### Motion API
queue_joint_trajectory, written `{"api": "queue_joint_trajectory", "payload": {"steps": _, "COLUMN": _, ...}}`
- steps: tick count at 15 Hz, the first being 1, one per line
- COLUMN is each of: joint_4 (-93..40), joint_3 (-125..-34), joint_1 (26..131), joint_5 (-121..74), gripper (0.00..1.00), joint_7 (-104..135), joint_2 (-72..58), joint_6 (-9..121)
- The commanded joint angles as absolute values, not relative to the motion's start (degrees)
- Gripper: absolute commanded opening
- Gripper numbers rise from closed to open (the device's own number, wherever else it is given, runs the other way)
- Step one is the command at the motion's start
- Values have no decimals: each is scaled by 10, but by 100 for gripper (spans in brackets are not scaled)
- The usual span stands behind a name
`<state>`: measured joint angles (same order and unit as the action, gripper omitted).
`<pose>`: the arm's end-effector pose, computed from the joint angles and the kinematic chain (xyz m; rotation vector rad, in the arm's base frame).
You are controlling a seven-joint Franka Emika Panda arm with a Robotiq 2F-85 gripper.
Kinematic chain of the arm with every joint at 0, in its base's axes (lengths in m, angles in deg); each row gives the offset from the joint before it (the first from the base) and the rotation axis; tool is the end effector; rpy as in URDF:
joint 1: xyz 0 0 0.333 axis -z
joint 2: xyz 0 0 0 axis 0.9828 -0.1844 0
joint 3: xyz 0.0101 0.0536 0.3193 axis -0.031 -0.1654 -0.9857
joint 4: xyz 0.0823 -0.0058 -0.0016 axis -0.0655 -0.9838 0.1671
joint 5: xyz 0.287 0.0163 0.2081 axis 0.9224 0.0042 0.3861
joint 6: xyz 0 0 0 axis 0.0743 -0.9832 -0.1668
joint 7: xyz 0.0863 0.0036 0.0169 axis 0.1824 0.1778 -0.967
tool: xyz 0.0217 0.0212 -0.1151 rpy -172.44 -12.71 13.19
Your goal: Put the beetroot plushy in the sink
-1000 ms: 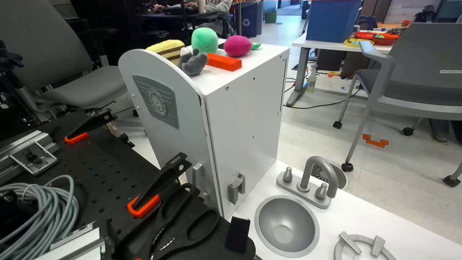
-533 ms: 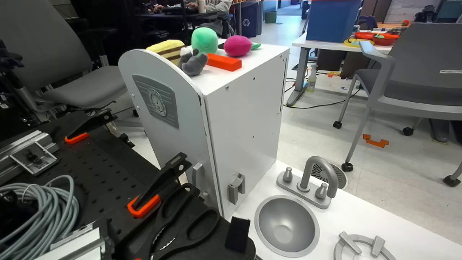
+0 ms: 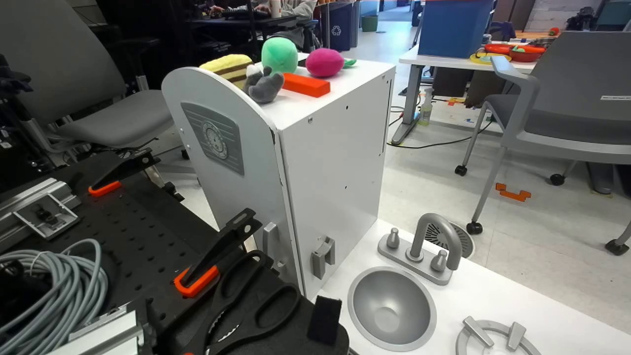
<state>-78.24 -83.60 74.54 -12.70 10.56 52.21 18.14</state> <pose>0.2712 0.0402 0.5139 -3.0036 -0.1021 0.1446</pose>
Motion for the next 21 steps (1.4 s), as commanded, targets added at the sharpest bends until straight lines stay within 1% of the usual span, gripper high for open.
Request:
{"api": "queue_joint_trajectory", "payload": {"steps": 1, "joint_4": -758, "joint_3": -841, "joint_1": 774, "joint_5": -124, "gripper": 100, "joint_7": 137, "joint_2": 518, "joint_6": 211}}
{"api": "queue_joint_trajectory", "payload": {"steps": 7, "joint_4": -713, "joint_3": -848, "joint_1": 823, "joint_5": -138, "gripper": 100, "joint_7": 209, "joint_2": 486, "joint_6": 292}}
{"api": "queue_joint_trajectory", "payload": {"steps": 12, "joint_4": -684, "joint_3": -844, "joint_1": 839, "joint_5": -163, "gripper": 100, "joint_7": 211, "joint_2": 434, "joint_6": 345}}
{"api": "queue_joint_trajectory", "payload": {"steps": 21, "joint_4": -631, "joint_3": -832, "joint_1": 851, "joint_5": -197, "gripper": 100, "joint_7": 225, "joint_2": 321, "joint_6": 386}}
